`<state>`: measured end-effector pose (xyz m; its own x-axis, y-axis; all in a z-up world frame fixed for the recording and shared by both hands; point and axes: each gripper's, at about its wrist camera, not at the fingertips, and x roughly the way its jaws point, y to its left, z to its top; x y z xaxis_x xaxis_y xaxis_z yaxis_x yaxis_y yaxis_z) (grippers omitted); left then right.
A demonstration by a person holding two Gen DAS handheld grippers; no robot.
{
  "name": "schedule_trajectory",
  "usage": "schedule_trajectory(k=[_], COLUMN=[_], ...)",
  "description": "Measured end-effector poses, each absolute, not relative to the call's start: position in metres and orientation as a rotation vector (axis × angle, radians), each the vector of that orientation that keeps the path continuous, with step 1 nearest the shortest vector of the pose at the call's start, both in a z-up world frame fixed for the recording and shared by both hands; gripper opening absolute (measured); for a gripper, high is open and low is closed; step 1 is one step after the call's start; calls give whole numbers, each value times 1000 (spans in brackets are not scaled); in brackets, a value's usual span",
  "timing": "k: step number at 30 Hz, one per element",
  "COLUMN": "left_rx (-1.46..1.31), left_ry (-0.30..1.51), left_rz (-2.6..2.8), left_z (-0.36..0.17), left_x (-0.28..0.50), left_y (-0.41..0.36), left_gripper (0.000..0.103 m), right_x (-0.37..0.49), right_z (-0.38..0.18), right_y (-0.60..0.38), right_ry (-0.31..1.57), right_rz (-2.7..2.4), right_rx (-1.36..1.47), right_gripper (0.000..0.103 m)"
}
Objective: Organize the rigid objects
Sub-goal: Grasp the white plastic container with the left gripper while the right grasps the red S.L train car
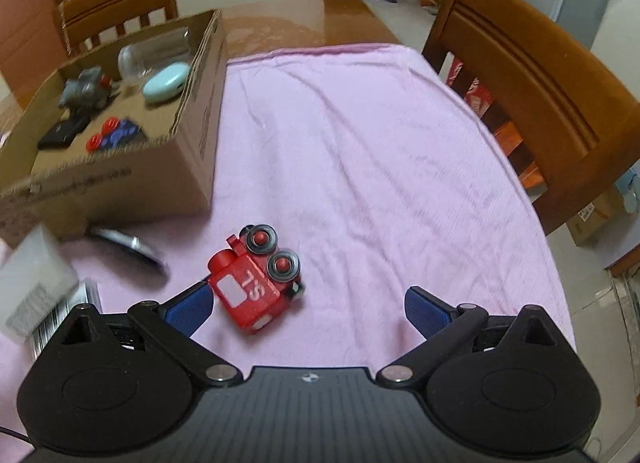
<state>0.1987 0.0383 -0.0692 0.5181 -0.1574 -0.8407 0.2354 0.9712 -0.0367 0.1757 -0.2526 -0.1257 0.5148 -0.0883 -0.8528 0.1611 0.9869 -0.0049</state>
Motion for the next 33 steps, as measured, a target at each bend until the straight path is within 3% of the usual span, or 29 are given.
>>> schedule_trajectory(k=[15, 28, 33], left_rx=[100, 116, 42], left_ry=[1106, 1135, 1116], left_rz=[-168, 77, -55], left_z=[-114, -130, -120], left_x=[182, 192, 180], left_y=[14, 49, 35], left_gripper=[99, 100, 101], right_x=[183, 177, 175], right_z=[-156, -155, -155], right_y=[-244, -250, -251], right_ry=[1000, 968, 965], right_rz=[74, 156, 173], right_rx=[-108, -149, -158], right_gripper=[103, 103, 103])
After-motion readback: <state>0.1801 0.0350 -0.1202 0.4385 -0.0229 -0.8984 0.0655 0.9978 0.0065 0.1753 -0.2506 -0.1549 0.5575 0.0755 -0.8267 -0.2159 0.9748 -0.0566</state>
